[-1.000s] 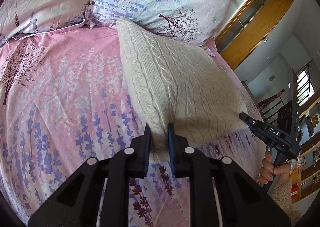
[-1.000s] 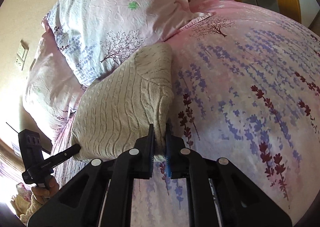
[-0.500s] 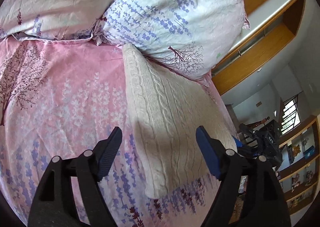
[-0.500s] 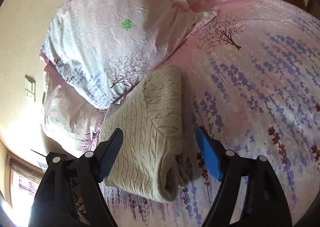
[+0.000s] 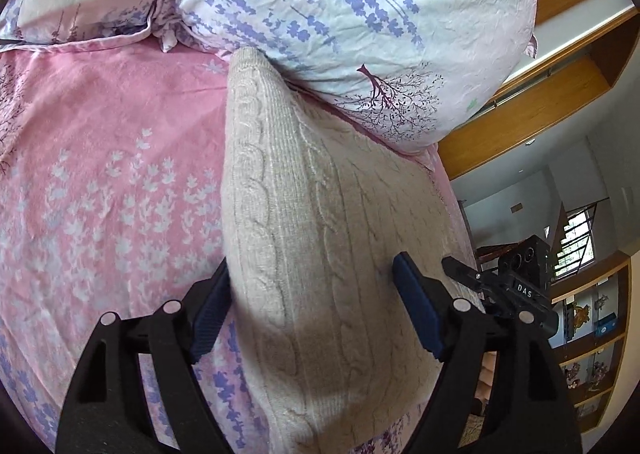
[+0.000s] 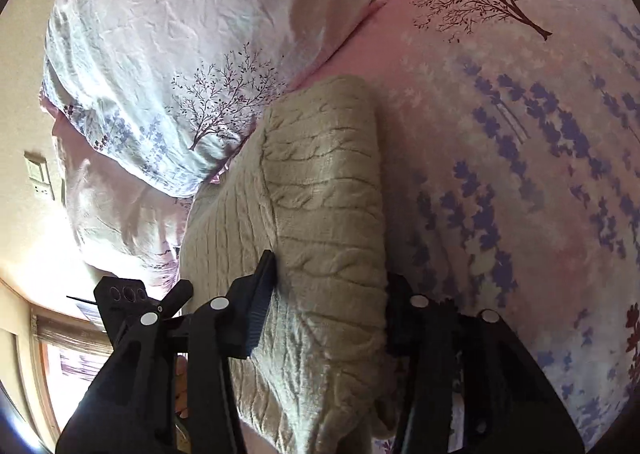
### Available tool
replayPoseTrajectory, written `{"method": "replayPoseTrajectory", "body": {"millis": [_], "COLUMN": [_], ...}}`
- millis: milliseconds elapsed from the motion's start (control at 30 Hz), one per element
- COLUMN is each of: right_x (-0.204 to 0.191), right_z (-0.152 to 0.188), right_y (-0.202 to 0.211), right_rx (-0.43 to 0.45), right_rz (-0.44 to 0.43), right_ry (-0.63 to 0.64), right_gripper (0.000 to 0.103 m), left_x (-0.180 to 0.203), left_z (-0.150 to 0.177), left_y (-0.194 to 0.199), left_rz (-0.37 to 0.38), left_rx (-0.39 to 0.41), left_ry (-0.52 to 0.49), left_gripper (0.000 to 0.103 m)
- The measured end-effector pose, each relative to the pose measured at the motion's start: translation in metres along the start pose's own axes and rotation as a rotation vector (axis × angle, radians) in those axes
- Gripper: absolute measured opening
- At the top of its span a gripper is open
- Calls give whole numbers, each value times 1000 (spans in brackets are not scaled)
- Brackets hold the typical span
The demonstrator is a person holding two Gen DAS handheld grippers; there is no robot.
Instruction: Fold small clothes
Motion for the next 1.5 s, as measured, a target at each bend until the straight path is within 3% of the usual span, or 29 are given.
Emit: {"method": "replayPoseTrajectory", "body": {"millis": [167, 300, 400, 567, 700, 767, 867, 933, 1033, 1067, 1100, 1133, 1233, 1400, 1467, 1500], "right_x": [-14, -51, -88, -133, -135, -134, -128, -127, -129, -128, -129, -126, -116, -93, -95, -97], "right_z": [2, 3, 15, 52, 80, 79, 66, 50, 44, 47, 50, 51, 45, 44, 45, 44], "right_y": [5, 12, 7, -43, -84, -83, -66, -52, -56, -58, -61, -60, -64, -77, -75, -70], "right_rx": [40, 98, 97, 22, -33, -42, -27, 31, 16, 7, 16, 40, 80, 47, 39, 48], "right_rz": [-23, -71, -115, -168, -106, -116, -117, -129, -120, -111, -89, -60, -4, 66, 79, 92], "right_ry": [57, 144, 230, 332, 350, 328, 279, 253, 241, 261, 295, 322, 299, 255, 278, 310], "right_gripper": [31, 28, 27, 26, 29, 34, 41, 42, 39, 31, 14, 11, 9, 10, 11, 17], "left_x": [-4, -2, -8, -53, -118, -134, -127, -114, -86, -76, -65, -56, -44, -54, -56, -56], "left_z": [-1, -3, -7, -32, -32, -25, -30, -38, -39, -36, -33, -28, -14, -1, 2, 2], "left_y": [2, 18, 50, 116, 128, 128, 143, 162, 177, 180, 176, 170, 151, 122, 117, 116], "left_rz": [37, 77, 64, -13, -117, -96, -127, -177, -183, -168, -154, -147, -139, -161, -181, -191], "left_rx": [26, 27, 64, 159, 130, 132, 186, 282, 359, 360, 349, 334, 287, 219, 220, 223], "left_ry": [42, 31, -15, -45, 37, 102, 41, -62, -213, -257, -299, -336, -395, -385, -398, -409], "left_gripper": [43, 37, 36, 37, 43, 50, 51, 52, 53, 56, 57, 57, 57, 57, 57, 57]}}
Point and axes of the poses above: each gripper's, at about its wrist camera, not at the fingertips, and y roughly against the way its jaws point, x to its right, z to its underside, the point moved 8 cm from there along -y, roughly the way its jaws point, and after that the axes turned 14 degrees about x, right-handed, at the moved point
